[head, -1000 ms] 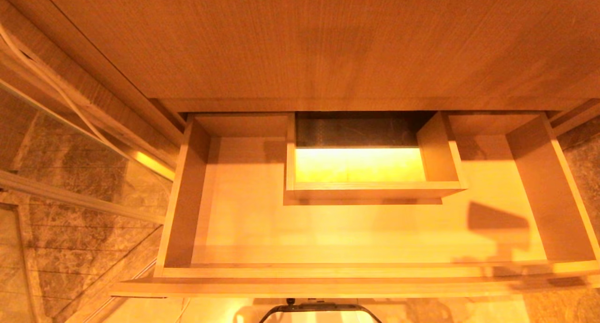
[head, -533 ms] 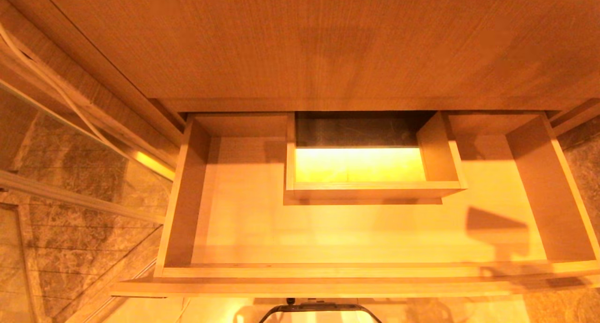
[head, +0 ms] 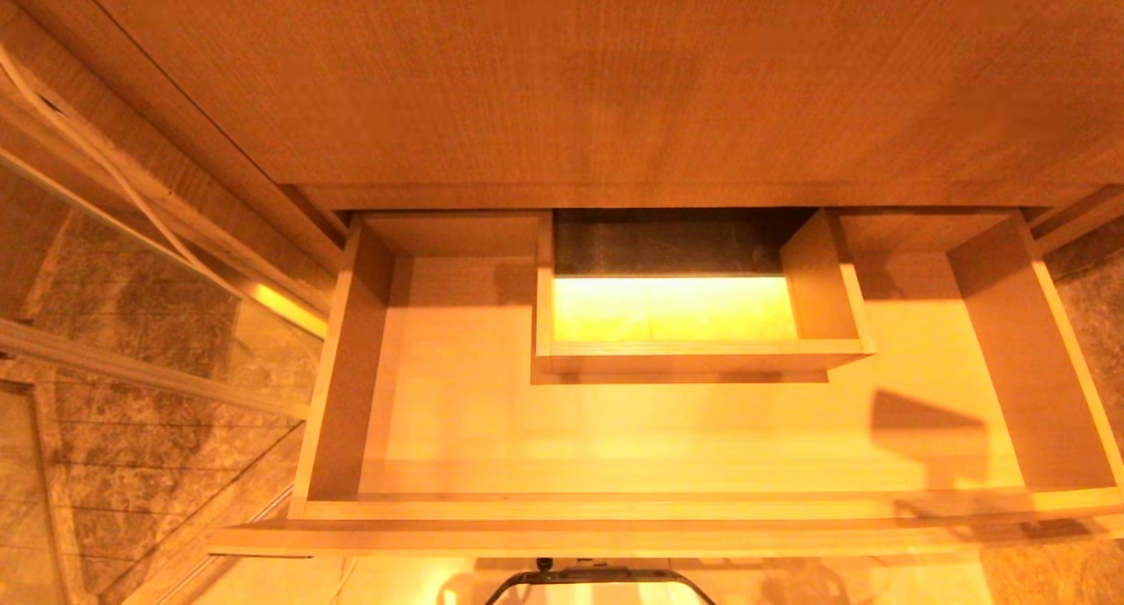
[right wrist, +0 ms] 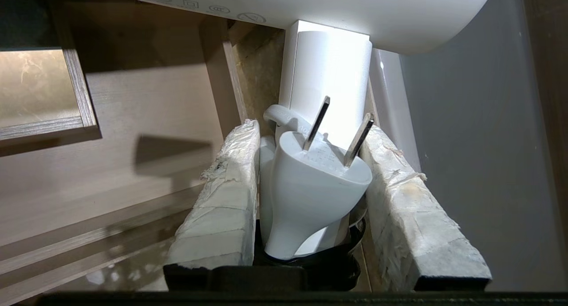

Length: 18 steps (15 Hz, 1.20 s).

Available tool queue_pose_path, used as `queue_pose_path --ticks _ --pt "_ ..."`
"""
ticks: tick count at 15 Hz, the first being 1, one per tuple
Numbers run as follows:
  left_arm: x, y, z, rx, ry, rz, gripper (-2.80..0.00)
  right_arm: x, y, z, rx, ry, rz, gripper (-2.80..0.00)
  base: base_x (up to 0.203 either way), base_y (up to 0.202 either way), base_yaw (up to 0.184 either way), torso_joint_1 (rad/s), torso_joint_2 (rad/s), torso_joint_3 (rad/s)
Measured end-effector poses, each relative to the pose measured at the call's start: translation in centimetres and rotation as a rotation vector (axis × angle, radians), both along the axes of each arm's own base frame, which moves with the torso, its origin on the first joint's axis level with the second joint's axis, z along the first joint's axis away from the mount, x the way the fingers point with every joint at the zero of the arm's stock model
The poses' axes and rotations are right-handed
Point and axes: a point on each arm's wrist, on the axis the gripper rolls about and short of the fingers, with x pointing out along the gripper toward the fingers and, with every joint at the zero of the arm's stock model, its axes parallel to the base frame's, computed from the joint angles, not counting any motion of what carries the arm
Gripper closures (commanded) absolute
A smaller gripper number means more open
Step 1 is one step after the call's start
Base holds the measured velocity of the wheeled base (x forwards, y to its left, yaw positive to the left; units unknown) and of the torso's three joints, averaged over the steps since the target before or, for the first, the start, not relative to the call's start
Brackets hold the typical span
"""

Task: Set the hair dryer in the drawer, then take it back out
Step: Place it on the countertop

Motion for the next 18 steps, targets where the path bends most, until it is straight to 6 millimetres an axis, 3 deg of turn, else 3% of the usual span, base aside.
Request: queue_pose_path --ticks 8,11,18 --pt "0.0 0.0 0.01 0.0 -0.001 0.0 0.0 -0.13 0.11 0.12 -0.013 -0.016 0.004 0.0 0.0 0.0 0.0 0.179 -0.45 -0.181" --pt "0.0 0.0 0.0 0.0 0.0 0.0 0.0 -0.13 0.12 0.13 -0.014 -0.016 0.004 0.0 0.0 0.0 0.0 0.424 -0.51 -0.222" --pt "0.0 0.0 0.01 0.0 -0.001 0.0 0.0 0.35 -0.24 -0.26 0.007 0.013 0.005 0.0 0.0 0.0 0.0 0.091 -0.09 -0.041"
